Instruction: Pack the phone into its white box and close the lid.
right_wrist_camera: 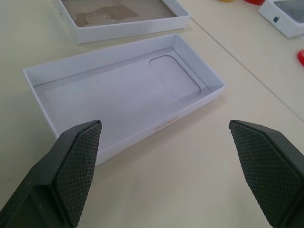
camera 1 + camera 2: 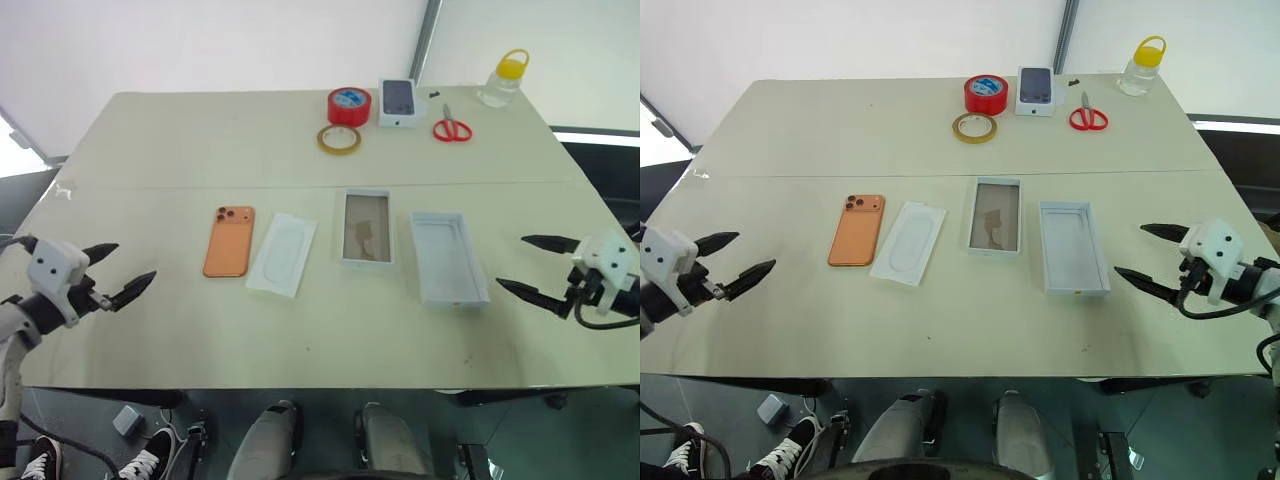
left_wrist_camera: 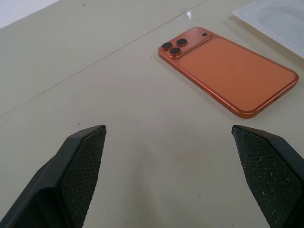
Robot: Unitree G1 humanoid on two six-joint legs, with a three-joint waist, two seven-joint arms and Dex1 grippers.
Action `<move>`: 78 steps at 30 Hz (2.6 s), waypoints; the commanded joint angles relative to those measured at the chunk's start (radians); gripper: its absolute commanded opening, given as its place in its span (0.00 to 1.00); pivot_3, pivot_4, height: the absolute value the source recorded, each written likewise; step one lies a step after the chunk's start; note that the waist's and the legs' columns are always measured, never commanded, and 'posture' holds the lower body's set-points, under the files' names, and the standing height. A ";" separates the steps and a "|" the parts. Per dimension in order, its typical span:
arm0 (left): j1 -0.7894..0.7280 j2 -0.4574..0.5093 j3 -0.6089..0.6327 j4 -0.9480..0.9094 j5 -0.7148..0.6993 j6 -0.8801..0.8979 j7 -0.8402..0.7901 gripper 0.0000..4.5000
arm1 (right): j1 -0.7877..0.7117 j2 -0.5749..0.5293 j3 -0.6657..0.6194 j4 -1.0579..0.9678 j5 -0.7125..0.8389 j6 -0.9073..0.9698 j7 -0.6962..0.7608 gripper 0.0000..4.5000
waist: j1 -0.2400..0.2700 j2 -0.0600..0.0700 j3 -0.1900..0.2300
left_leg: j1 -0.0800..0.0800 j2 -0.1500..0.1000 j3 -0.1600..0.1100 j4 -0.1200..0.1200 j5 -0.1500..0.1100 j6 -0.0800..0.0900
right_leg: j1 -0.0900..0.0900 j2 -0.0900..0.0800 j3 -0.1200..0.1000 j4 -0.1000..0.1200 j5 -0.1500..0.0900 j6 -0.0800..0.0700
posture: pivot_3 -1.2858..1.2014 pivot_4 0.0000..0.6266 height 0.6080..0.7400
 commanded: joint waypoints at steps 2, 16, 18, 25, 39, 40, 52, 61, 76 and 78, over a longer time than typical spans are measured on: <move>0.003 0.002 0.040 -0.044 -0.025 -0.005 0.005 0.99 | 0.000 -0.015 -0.033 -0.003 0.015 0.007 0.005 1.00 | -0.002 0.000 0.000 | 0.000 0.000 0.000 0.000 0.000 0.000 | 0.000 0.000 0.000 0.000 0.000 0.000 | 0.52 0.24 1.00; -0.016 0.022 0.020 -0.083 -0.064 0.073 -0.065 0.99 | -0.039 0.002 -0.009 -0.013 -0.001 0.015 -0.014 1.00 | 0.000 0.000 0.000 | 0.000 0.000 0.000 0.000 0.000 0.000 | 0.000 0.000 0.000 0.000 0.000 0.000 | 0.52 0.24 1.00; -0.022 0.016 0.019 -0.089 -0.062 0.066 -0.065 0.99 | -0.042 0.000 -0.007 -0.012 -0.004 0.012 -0.014 1.00 | 0.000 0.000 0.000 | 0.000 0.000 0.000 0.000 0.000 0.000 | 0.000 0.000 0.000 0.000 0.000 0.000 | 0.52 0.24 1.00; -0.023 0.005 -0.008 -0.111 -0.027 0.048 -0.047 0.99 | -0.053 0.003 0.000 0.000 -0.019 -0.009 -0.019 1.00 | -0.002 0.000 0.000 | 0.000 0.000 0.000 0.000 0.000 0.000 | 0.000 0.000 0.000 0.000 0.000 0.000 | 0.52 0.24 1.00; -0.247 -0.053 -0.187 -0.197 -0.111 0.448 0.070 0.99 | -0.226 0.090 0.231 -0.226 -0.067 0.023 -0.037 1.00 | -0.002 0.001 0.000 | 0.000 0.000 0.000 0.001 0.000 0.000 | 0.000 0.001 0.000 0.001 0.000 0.000 | 0.52 0.24 1.00; -0.265 -0.066 -0.199 -0.204 -0.113 0.481 0.085 0.99 | -0.245 0.104 0.250 -0.227 -0.071 0.025 -0.040 1.00 | -0.002 0.001 0.000 | 0.000 0.000 0.000 0.002 0.000 0.000 | 0.000 0.000 0.000 0.001 0.000 0.000 | 0.52 0.24 1.00; -0.623 -0.266 -0.324 0.026 -0.181 0.962 0.247 0.99 | -0.369 0.210 0.338 -0.168 -0.100 0.005 -0.057 1.00 | -0.005 -0.001 0.001 | -0.001 -0.001 -0.001 0.003 0.004 -0.006 | -0.001 0.001 -0.001 0.001 0.000 0.001 | 0.52 0.24 1.00; -0.672 -0.311 -0.358 0.064 -0.195 1.129 0.284 0.99 | -0.355 0.238 0.345 -0.242 -0.094 0.029 -0.094 1.00 | -0.005 -0.001 0.000 | -0.001 -0.001 -0.001 0.003 0.005 -0.007 | -0.002 0.002 0.000 0.004 0.000 0.001 | 0.52 0.24 1.00; -0.737 -0.418 -0.318 0.167 -0.220 1.289 0.309 0.87 | -0.342 0.250 0.349 -0.245 -0.115 0.019 -0.122 1.00 | 0.002 -0.001 0.000 | 0.000 -0.001 -0.001 0.004 0.005 -0.008 | 0.000 0.001 -0.001 0.003 0.000 0.001 | 0.52 0.24 1.00; -0.730 -0.422 -0.311 0.166 -0.221 1.294 0.316 0.71 | -0.341 0.248 0.345 -0.248 -0.113 0.023 -0.126 1.00 | 0.001 -0.001 0.000 | 0.000 -0.001 -0.001 0.004 0.005 -0.008 | 0.000 0.001 -0.001 0.002 0.000 0.001 | 0.52 0.24 1.00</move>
